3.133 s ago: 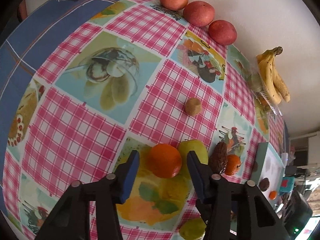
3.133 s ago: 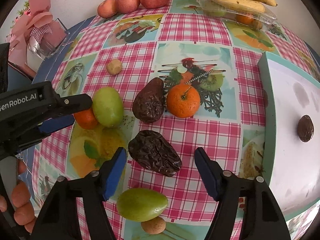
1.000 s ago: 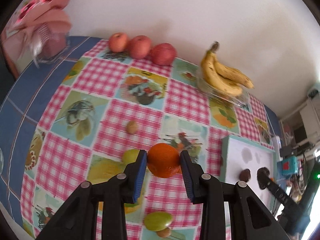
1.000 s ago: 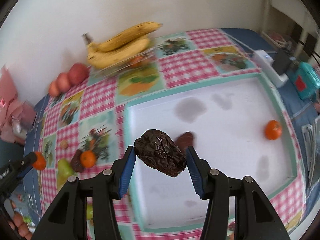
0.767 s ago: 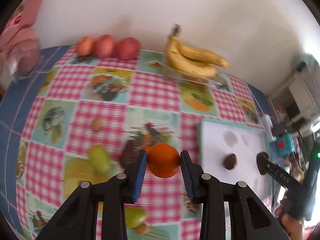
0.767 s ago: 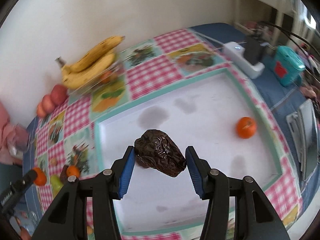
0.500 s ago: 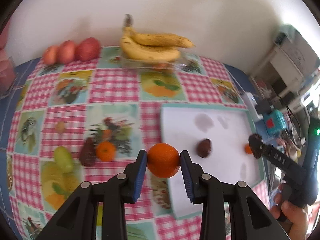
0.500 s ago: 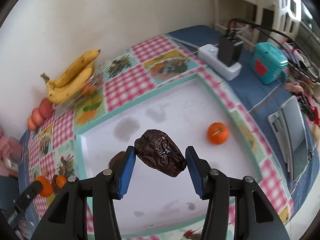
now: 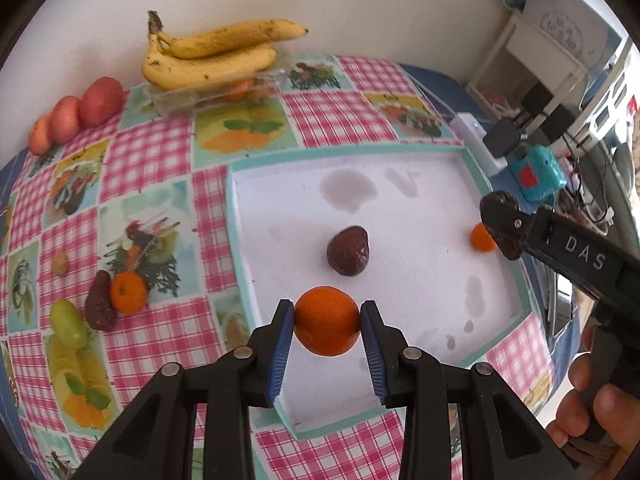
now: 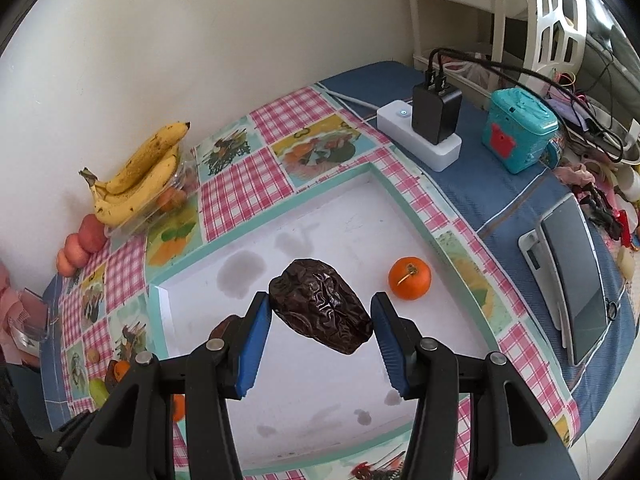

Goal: Organize fruits
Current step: 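Carry the orange and date into the white tray and open both tools, then move both tools back to the fruits and close on a date and mango, then grasp a green mango with the left tool while the right tool grasps an orange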

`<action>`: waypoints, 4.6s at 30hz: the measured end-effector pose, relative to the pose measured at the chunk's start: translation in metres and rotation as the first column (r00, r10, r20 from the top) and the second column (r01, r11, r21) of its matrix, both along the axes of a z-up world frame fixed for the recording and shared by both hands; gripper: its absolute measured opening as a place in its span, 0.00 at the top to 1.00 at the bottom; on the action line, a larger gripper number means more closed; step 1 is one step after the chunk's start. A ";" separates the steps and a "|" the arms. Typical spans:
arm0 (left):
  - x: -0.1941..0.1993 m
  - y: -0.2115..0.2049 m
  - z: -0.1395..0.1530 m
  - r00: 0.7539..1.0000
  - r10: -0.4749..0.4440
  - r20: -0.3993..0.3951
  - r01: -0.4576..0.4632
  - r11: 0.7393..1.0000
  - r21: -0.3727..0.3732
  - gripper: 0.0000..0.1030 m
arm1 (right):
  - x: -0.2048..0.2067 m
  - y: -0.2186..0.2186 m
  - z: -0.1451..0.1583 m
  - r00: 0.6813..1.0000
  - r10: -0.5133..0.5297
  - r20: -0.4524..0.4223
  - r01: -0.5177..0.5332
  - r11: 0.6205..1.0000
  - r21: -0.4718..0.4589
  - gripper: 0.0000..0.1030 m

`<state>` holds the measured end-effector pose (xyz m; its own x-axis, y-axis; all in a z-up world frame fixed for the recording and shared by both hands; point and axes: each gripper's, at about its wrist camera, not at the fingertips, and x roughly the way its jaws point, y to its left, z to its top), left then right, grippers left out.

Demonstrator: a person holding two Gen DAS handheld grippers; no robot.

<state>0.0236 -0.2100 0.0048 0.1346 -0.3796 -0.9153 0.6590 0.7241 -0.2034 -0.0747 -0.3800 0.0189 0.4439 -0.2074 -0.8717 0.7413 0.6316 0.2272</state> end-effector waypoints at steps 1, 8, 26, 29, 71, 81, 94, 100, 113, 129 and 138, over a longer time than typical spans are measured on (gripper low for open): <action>-0.001 -0.002 -0.003 1.000 -0.004 -0.002 0.004 1.000 0.004 0.65 | 0.001 0.000 -0.002 1.000 0.001 -0.004 -0.001 1.000 0.003 0.48; 0.001 -0.010 -0.040 0.999 0.006 -0.052 -0.003 0.998 0.060 0.65 | 0.014 0.004 -0.038 0.994 0.036 -0.103 -0.031 0.999 0.044 0.48; 0.003 -0.014 -0.046 0.998 0.014 -0.058 -0.010 0.998 0.059 0.64 | 0.020 0.009 -0.080 0.978 0.055 -0.200 -0.037 0.995 0.089 0.48; 0.005 -0.013 -0.046 0.997 0.020 -0.073 -0.016 0.998 0.056 0.61 | 0.020 0.008 -0.081 0.977 0.059 -0.203 -0.040 0.995 0.095 0.47; 0.110 0.225 0.026 0.711 0.649 0.271 -0.662 0.748 -0.055 0.00 | 0.052 0.066 -0.019 0.963 0.269 0.022 -0.267 0.960 -0.080 0.06; 0.120 0.244 0.017 0.745 0.644 0.177 -0.640 0.764 -0.087 0.00 | 0.078 0.113 -0.014 0.916 0.397 0.049 -0.393 0.916 -0.083 0.06; 0.133 0.265 0.001 0.754 0.654 0.056 -0.648 0.755 -0.098 0.00 | 0.117 0.176 -0.016 0.850 0.520 0.082 -0.520 0.854 -0.021 0.06; 0.136 0.275 -0.002 0.734 0.679 -0.025 -0.675 0.725 -0.137 0.02 | 0.132 0.198 -0.017 0.827 0.556 0.081 -0.556 0.831 -0.026 0.31; 0.142 0.252 -0.048 0.759 0.616 -0.212 -0.645 0.757 -0.110 0.12 | 0.161 0.229 -0.048 0.802 0.593 0.066 -0.597 0.801 0.043 0.49; 0.140 0.232 -0.076 0.764 0.573 -0.296 -0.613 0.788 -0.058 0.42 | 0.170 0.227 -0.074 0.811 0.584 0.038 -0.585 0.807 0.082 0.60; 0.139 0.233 -0.075 0.763 0.575 -0.296 -0.615 0.786 -0.060 0.59 | 0.169 0.223 -0.082 0.816 0.576 0.052 -0.578 0.809 0.112 0.66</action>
